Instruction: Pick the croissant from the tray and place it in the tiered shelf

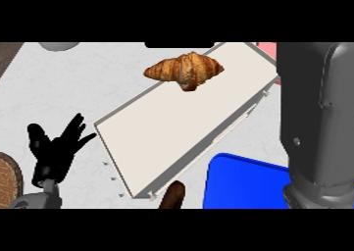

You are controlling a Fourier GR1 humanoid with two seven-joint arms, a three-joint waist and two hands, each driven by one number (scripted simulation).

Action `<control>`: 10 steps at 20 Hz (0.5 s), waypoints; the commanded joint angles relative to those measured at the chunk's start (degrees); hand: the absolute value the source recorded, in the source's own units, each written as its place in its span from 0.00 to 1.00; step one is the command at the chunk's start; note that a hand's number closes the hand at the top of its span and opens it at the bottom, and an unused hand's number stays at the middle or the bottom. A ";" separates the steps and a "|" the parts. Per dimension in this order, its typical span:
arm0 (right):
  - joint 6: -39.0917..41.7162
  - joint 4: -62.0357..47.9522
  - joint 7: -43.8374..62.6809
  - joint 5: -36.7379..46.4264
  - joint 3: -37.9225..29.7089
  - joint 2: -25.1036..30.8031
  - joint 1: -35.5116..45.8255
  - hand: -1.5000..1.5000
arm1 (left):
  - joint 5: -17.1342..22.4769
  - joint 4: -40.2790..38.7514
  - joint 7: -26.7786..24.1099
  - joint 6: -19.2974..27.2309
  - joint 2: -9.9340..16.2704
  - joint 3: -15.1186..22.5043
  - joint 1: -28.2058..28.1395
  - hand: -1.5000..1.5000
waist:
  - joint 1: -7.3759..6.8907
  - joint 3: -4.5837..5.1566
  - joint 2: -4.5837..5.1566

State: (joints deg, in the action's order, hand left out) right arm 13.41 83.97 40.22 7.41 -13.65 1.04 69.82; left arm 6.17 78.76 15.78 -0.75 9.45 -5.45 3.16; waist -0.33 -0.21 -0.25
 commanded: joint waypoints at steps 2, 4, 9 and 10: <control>-6.53 -4.83 -0.07 -0.38 -6.27 3.67 4.53 0.00 | 0.74 1.21 3.71 -0.36 0.33 0.07 -0.05 0.50 | -0.36 0.22 0.29; -7.77 -2.08 4.23 -0.07 -6.29 5.67 5.98 0.00 | -0.41 0.61 1.26 0.60 -0.83 0.47 -2.65 0.50 | -0.08 0.23 0.08; -9.91 -6.94 0.33 1.48 -11.29 12.68 3.02 0.00 | 1.10 0.84 4.96 -0.79 0.65 -0.15 0.49 0.50 | 0.03 0.22 0.32; -10.37 -11.69 -1.46 0.81 -13.33 14.66 5.14 0.00 | -0.16 -0.09 1.40 0.05 -0.50 0.29 -0.62 0.50 | -0.42 0.24 0.52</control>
State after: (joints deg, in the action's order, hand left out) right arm 5.80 78.01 40.40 8.17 -22.86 11.28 72.81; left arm 6.57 79.99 17.44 -0.88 9.36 -5.44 3.05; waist -0.40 -0.13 -0.05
